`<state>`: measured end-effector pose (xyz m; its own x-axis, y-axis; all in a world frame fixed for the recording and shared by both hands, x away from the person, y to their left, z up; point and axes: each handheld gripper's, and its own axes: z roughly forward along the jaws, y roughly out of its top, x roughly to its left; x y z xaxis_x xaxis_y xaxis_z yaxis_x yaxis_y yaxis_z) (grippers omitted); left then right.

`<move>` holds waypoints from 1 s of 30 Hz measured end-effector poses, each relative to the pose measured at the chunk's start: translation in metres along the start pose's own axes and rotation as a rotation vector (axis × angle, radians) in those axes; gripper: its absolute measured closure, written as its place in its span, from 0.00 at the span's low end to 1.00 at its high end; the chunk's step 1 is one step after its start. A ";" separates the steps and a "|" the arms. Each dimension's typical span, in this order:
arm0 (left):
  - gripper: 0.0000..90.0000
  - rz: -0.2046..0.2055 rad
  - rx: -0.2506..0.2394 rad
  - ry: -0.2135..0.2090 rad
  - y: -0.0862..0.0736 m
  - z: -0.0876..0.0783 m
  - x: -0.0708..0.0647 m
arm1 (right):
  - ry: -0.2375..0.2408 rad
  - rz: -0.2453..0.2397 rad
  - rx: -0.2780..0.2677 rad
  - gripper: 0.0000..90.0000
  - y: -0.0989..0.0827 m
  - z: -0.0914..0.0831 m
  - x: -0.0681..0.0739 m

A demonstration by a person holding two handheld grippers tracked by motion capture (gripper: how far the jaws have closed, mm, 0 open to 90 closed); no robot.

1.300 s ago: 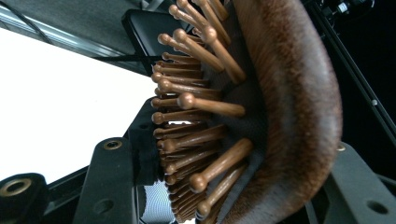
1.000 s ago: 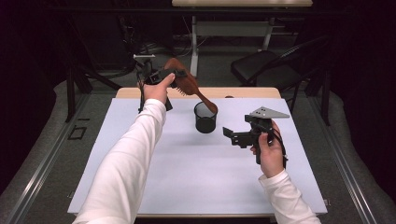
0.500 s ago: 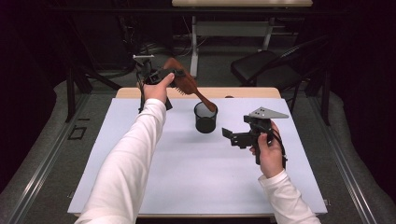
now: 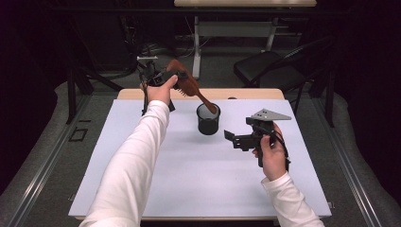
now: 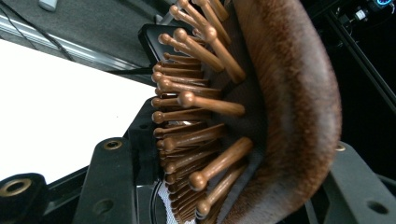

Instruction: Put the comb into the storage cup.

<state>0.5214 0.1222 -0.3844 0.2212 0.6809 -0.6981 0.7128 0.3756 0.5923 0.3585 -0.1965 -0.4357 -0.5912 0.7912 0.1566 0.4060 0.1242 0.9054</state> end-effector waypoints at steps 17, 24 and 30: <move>0.52 0.034 -0.010 0.008 -0.006 0.009 0.004 | -0.001 0.004 -0.002 0.00 0.000 -0.001 -0.001; 0.52 0.049 -0.016 0.015 -0.008 0.012 0.007 | -0.002 0.009 -0.005 0.00 0.000 -0.001 -0.002; 0.52 0.054 -0.021 0.022 -0.011 0.015 0.010 | -0.001 0.009 -0.005 0.00 0.000 -0.001 -0.002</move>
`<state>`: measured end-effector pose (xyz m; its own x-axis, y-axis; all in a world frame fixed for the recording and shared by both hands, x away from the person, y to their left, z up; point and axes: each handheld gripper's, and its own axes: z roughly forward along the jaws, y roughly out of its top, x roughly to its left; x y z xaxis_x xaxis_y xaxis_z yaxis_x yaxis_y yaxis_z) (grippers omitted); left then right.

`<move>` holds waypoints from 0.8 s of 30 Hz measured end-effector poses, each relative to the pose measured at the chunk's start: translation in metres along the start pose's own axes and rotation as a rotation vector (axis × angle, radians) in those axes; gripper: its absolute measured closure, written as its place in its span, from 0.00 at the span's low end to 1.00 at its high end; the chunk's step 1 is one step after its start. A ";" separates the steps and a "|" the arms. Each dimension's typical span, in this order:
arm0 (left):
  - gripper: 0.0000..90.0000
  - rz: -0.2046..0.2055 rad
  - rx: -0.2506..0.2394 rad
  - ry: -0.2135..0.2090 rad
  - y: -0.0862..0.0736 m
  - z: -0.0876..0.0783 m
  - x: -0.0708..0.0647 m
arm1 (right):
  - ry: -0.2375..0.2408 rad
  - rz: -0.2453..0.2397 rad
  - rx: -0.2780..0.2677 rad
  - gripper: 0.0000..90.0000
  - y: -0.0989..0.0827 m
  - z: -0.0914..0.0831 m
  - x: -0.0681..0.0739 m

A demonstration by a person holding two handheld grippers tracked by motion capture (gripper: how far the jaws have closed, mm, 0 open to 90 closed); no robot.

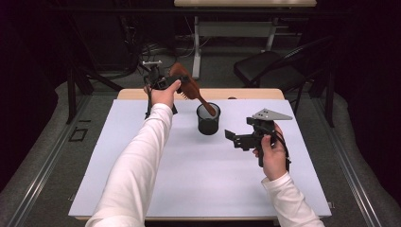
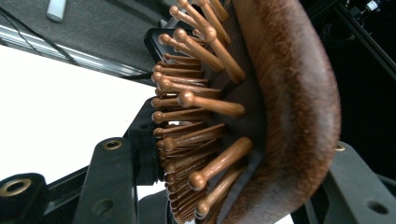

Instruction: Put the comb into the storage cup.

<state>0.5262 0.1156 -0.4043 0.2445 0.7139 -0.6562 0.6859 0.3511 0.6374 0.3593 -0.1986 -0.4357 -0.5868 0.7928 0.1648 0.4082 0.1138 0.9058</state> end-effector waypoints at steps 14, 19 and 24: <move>0.52 0.025 -0.008 0.011 -0.007 0.004 0.003 | 0.004 0.002 0.007 0.00 -0.001 0.001 0.001; 0.52 0.040 -0.003 0.015 -0.012 0.006 0.004 | 0.002 0.003 0.005 0.00 -0.001 0.001 0.000; 0.52 0.059 -0.006 0.022 -0.016 0.007 0.005 | 0.003 -0.001 0.006 0.00 -0.001 0.002 0.000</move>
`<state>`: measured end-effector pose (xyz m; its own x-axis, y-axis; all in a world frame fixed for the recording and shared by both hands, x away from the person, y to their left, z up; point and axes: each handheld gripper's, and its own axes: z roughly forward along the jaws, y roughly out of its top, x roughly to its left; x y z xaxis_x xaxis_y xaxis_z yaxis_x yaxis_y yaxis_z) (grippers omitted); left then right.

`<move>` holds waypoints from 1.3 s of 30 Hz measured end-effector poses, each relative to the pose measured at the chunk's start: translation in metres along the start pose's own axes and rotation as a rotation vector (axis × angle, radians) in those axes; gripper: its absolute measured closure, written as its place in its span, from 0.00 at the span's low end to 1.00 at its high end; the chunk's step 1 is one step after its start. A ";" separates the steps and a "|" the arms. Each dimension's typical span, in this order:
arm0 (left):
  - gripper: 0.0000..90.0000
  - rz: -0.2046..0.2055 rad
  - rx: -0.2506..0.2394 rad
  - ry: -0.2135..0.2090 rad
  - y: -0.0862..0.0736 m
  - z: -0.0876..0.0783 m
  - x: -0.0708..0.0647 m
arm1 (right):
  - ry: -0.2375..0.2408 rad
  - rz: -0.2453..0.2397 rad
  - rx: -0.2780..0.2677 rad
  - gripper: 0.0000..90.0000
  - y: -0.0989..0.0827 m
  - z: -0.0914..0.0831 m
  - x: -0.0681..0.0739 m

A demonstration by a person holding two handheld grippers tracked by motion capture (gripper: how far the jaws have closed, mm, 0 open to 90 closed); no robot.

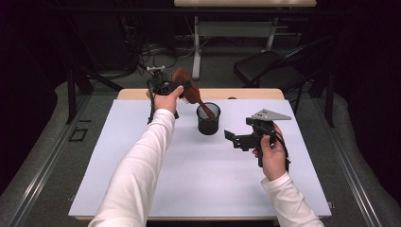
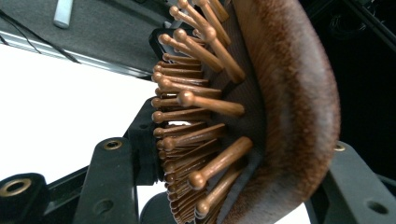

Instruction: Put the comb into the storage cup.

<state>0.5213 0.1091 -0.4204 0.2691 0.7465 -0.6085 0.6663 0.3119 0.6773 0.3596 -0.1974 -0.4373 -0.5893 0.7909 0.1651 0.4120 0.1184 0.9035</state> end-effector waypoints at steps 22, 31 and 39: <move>0.52 0.031 0.018 0.005 -0.015 0.009 0.000 | -0.001 0.001 0.003 0.00 -0.001 0.001 0.001; 0.52 0.046 0.032 0.007 -0.020 0.013 -0.002 | -0.001 0.005 0.004 0.00 -0.001 0.001 0.000; 0.52 0.055 0.041 0.011 -0.024 0.016 -0.004 | -0.002 0.004 0.003 0.00 -0.001 0.001 0.001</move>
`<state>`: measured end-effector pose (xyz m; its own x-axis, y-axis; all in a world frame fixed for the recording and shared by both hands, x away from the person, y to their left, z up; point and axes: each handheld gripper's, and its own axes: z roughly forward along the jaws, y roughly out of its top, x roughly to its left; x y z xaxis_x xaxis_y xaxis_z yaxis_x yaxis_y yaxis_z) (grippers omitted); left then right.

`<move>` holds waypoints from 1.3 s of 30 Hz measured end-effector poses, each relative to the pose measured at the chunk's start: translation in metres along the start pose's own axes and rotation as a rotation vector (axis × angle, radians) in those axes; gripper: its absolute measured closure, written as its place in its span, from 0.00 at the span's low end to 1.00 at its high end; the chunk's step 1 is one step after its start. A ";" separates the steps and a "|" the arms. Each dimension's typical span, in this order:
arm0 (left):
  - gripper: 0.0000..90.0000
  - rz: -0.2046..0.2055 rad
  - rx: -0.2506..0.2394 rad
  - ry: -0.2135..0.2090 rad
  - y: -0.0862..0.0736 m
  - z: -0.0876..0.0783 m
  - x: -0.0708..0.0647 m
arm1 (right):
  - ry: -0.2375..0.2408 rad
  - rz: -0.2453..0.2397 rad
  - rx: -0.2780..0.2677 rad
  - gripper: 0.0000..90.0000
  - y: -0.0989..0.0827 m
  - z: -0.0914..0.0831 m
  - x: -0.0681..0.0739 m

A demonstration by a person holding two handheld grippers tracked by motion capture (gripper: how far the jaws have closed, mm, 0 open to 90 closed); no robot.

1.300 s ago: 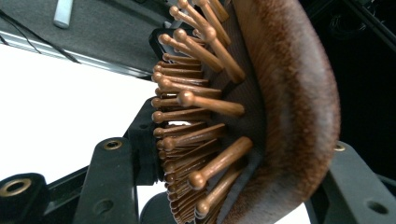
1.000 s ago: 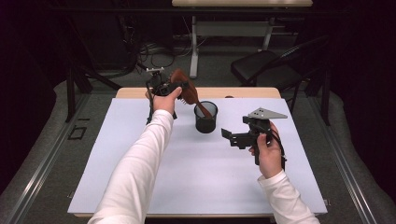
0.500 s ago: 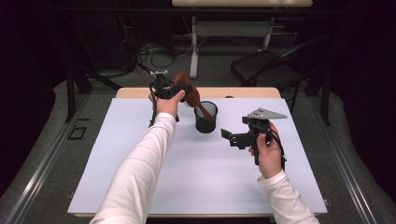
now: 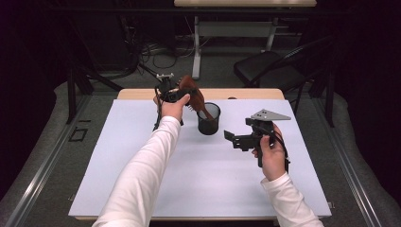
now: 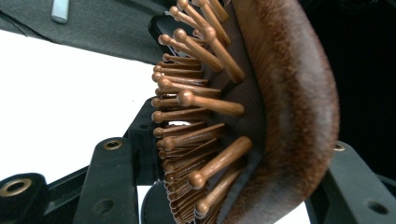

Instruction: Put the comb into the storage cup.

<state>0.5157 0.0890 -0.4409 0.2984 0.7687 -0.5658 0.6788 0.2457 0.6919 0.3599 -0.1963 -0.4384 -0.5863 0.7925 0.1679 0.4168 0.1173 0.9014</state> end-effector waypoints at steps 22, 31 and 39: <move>0.52 0.016 0.010 0.004 -0.006 0.006 0.001 | 0.000 0.000 0.009 0.00 -0.002 0.002 0.000; 0.52 0.042 0.016 -0.021 -0.005 0.007 0.003 | -0.002 -0.001 0.011 0.01 -0.002 0.002 -0.001; 0.52 0.046 0.024 -0.046 -0.004 0.008 0.007 | -0.001 0.001 0.014 0.01 -0.002 0.003 0.000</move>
<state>0.5209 0.0889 -0.4514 0.3600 0.7508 -0.5539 0.6793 0.1960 0.7072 0.3608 -0.1946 -0.4414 -0.5847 0.7935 0.1685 0.4274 0.1248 0.8954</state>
